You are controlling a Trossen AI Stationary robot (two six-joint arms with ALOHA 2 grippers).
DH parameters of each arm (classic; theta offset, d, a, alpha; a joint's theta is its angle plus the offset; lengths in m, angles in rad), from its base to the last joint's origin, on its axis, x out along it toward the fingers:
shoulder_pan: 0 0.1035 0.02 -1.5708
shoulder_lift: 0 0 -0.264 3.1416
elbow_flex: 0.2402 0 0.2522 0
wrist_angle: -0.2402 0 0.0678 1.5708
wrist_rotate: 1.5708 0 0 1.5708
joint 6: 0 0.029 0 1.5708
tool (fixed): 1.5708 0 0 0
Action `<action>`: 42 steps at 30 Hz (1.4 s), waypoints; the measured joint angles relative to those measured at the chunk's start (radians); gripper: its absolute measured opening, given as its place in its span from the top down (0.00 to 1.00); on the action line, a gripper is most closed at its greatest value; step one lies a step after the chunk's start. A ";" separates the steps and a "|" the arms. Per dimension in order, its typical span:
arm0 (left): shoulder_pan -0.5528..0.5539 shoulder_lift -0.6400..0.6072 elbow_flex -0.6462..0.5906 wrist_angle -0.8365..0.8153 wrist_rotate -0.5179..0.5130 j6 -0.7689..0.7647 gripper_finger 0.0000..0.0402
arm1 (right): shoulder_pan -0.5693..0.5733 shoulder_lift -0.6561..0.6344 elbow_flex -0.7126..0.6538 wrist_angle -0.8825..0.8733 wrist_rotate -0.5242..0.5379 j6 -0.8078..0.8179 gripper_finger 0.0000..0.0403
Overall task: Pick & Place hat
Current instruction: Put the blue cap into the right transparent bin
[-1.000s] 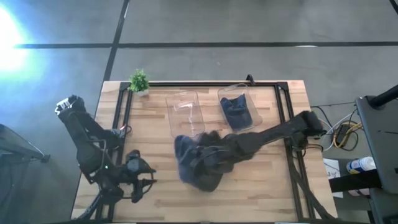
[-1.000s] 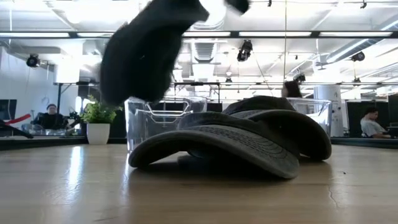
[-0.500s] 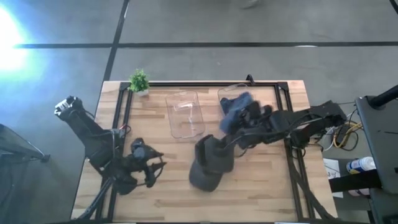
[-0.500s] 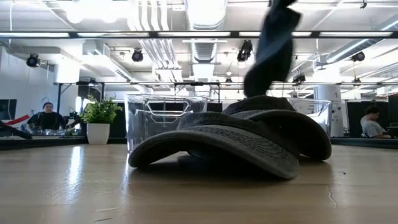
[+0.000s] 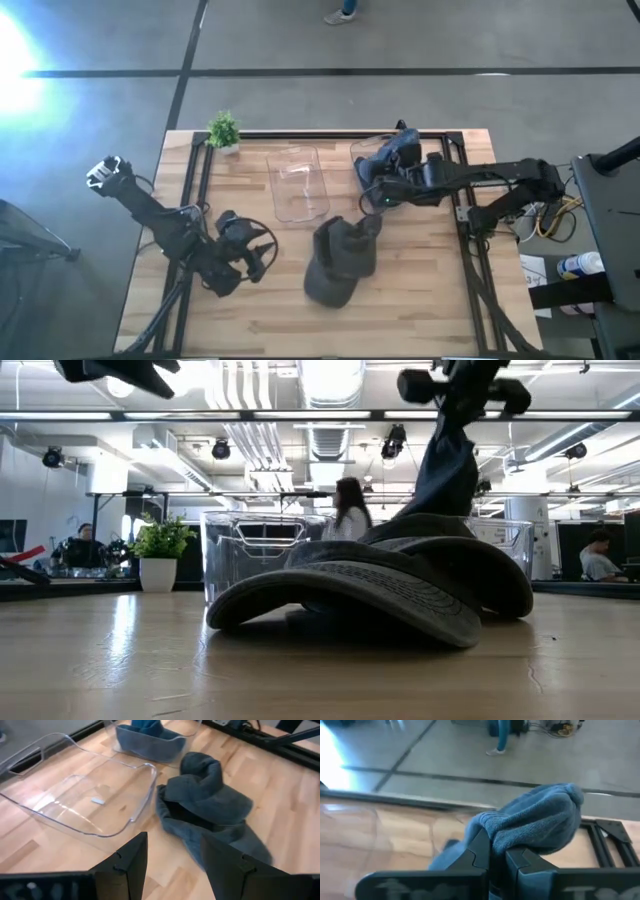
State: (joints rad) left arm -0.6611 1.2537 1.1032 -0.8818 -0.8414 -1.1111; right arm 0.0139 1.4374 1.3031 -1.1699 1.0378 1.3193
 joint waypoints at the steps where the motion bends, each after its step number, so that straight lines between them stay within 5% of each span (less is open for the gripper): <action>1: 0.003 0.000 -0.010 0.001 0.000 0.000 0.56 | -0.005 0.005 -0.025 0.003 -0.018 0.000 0.98; 15: 0.018 0.000 -0.095 0.054 0.012 -0.017 0.56 | 0.103 0.068 -0.260 0.151 -0.327 0.014 0.95; 21: 0.034 0.000 -0.095 0.094 0.013 0.011 0.56 | 0.108 0.063 -0.310 0.160 -0.426 0.027 0.86; 33: 0.049 0.008 -0.094 0.260 0.015 0.011 0.56 | 0.167 0.057 -0.215 0.160 -0.407 -0.166 0.49; 42: 0.086 0.018 -0.094 0.374 0.057 -0.082 0.56 | 0.250 0.051 -0.192 0.201 -0.442 -0.369 0.42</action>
State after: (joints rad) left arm -0.5755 1.2720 1.0088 -0.5077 -0.7843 -1.1934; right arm 0.2642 1.4879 1.1107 -0.9687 0.5961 0.9500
